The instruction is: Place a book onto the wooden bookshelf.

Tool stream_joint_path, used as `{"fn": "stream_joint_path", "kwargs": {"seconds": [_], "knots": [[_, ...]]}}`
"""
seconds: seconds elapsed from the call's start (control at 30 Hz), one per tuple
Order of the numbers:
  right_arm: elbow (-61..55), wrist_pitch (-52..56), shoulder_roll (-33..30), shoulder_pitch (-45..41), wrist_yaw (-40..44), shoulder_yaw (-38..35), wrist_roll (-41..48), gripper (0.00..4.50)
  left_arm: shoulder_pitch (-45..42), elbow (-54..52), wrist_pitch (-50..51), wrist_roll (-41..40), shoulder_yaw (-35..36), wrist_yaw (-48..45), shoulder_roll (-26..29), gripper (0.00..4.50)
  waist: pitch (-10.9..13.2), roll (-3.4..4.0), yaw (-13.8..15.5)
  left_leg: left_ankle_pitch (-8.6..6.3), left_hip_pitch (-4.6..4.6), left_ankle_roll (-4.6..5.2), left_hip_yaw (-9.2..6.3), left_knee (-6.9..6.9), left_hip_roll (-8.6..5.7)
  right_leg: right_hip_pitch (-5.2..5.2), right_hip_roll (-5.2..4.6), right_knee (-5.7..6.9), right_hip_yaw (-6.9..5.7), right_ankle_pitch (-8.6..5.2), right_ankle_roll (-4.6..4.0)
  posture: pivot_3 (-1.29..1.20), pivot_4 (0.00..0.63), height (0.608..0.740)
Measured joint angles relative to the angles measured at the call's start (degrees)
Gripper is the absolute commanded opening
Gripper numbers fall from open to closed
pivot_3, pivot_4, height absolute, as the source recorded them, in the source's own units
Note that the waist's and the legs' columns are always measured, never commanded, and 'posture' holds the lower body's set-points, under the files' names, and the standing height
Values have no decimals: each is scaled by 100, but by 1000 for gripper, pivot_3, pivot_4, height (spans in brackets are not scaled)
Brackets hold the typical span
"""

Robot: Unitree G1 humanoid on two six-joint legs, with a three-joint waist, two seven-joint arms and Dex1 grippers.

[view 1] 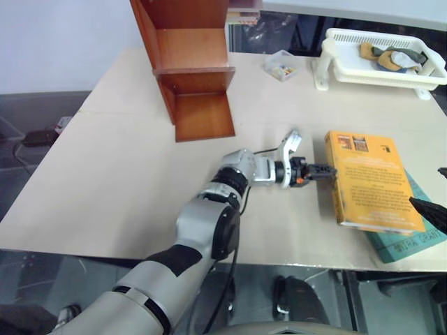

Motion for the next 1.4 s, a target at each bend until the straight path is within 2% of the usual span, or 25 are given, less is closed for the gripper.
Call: {"fn": "stream_joint_path", "kwargs": {"seconds": [0.2, 0.3, 0.33, 0.47, 0.5, 0.57, 0.6, 0.67, 0.77, 0.97, 1.2, 1.4], "knots": [[-4, -36, 21, 13, -17, 173, -110, 3575, 1, -8, 180, -5, -2, -11, 8, 804, 0, 0, -2, 0, 0, 0, 0, 0, 0, 0, 0, 0, 0, -1, -1, 0, 150, 740], [42, -8, -11, -149, -517, 769, -759, 3575, 12, -351, 387, -3, -107, -199, 41, 804, 1, -2, -6, 0, 0, 0, 3, 0, -1, 0, -2, 0, 2, -3, -5, 0, 150, 740], [106, 16, -19, -211, -685, 941, -943, 3334, 18, -500, 438, -5, -141, -269, 56, 749, -1, 2, -7, 0, 1, 0, 4, 1, -2, 0, -2, 0, 3, -2, -7, 0, 150, 740], [533, 149, -123, -713, -1407, 1738, -1668, 1852, 531, -1664, 629, -5, -603, -666, 315, 717, -7, 12, -41, 0, 5, 0, 8, -1, 1, -2, 1, 3, 9, 8, -24, 0, 150, 740], [755, 213, -192, -958, -1621, 2073, -1938, 1366, 869, -2246, 740, -64, -748, -823, 516, 1228, -9, 17, -81, 1, 4, -1, 8, -2, 3, -6, 2, 7, 9, 11, -22, 0, 150, 740], [1056, 261, -360, -1302, -1828, 2568, -2277, 445, 1267, -3009, 851, -154, -841, -1007, 929, 1974, -8, 21, -159, 1, 5, -1, 17, -2, 8, -13, 8, 14, 20, 11, -22, 0, 150, 740], [1310, 300, -462, -1587, -1980, 2877, -2531, 7, 1513, -3618, 833, -198, -976, -1184, 1299, 2456, -6, 24, -202, 2, 8, -2, 23, -1, 11, -17, 12, 21, 29, 12, -22, 0, 150, 740], [1737, 378, -592, -1951, -2158, 3261, -2902, 0, 1838, -4592, 454, -133, -1309, -1509, 1827, 3345, -8, 29, -188, 2, 15, -3, 27, -1, 10, -17, 11, 27, 32, 14, -19, 0, 150, 740], [2403, 482, -703, -2660, -2278, 4100, -3465, 0, 2447, -6072, -872, 228, -1952, -2142, 2623, 3345, -14, 38, -108, 4, 14, -5, 31, 2, 6, -12, 6, 24, 32, 12, -24, 0, 150, 740], [3504, 224, -699, -3511, -2090, 5414, -4356, 0, 3108, -6934, -1447, 186, -2121, -2441, 3032, 3345, -16, 42, -28, 3, 5, -3, 33, 16, 1, -11, 3, 17, 33, 14, -17, 0, 150, 740], [3867, 95, -653, -3945, -1415, 5701, -4561, 0, 3484, -7400, -1462, 101, -2123, -2218, 3164, 3345, -17, 47, -49, 4, 9, -6, 36, 17, 6, -10, 9, 18, 36, 20, -4, 0, 150, 740], [3837, 146, -634, -3945, -1272, 5701, -4704, 0, 3528, -7486, -1464, 17, -2128, -2116, 3182, 3345, -17, 47, -57, 7, 8, -10, 36, 17, 5, -10, 8, 18, 36, 20, -3, 0, 150, 740]]}}
